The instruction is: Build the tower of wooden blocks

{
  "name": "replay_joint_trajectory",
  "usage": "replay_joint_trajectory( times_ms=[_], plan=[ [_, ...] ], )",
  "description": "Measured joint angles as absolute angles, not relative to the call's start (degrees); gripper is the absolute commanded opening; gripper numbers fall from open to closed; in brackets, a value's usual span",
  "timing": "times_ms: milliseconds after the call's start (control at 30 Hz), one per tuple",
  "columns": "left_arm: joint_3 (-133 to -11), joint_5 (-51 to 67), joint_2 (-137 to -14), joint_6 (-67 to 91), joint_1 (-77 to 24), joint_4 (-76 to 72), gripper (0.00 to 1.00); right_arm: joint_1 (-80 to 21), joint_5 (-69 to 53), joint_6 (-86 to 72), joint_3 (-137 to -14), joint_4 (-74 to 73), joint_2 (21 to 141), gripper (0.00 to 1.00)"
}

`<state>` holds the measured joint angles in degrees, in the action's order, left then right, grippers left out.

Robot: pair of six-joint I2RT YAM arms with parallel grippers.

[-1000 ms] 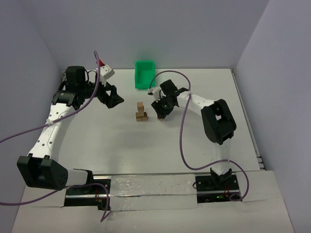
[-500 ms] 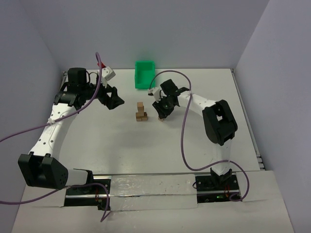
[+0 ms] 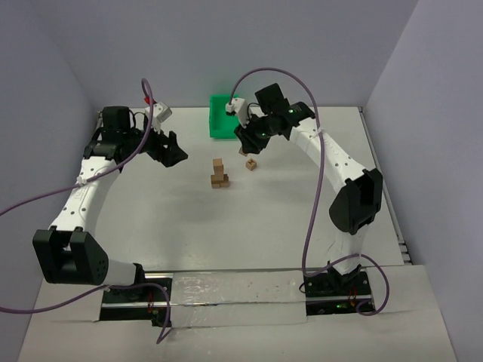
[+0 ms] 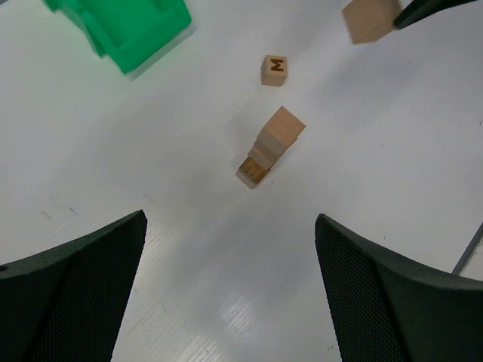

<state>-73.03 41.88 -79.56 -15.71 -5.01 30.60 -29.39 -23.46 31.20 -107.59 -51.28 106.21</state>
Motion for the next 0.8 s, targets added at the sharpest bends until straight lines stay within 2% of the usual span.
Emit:
replay_joint_trajectory(
  times_ms=[300, 800],
  plan=[
    [-73.1, 47.7, -82.5, -14.2, 2.9, 30.8, 0.97, -30.1, -25.3, 37.0, -131.2, -63.4, 114.3, 0.24],
    [-72.7, 51.7, -82.8, -14.1, 4.1, 30.9, 0.97, -37.0, -24.2, 38.7, -133.2, -66.3, 119.6, 0.21]
  ],
)
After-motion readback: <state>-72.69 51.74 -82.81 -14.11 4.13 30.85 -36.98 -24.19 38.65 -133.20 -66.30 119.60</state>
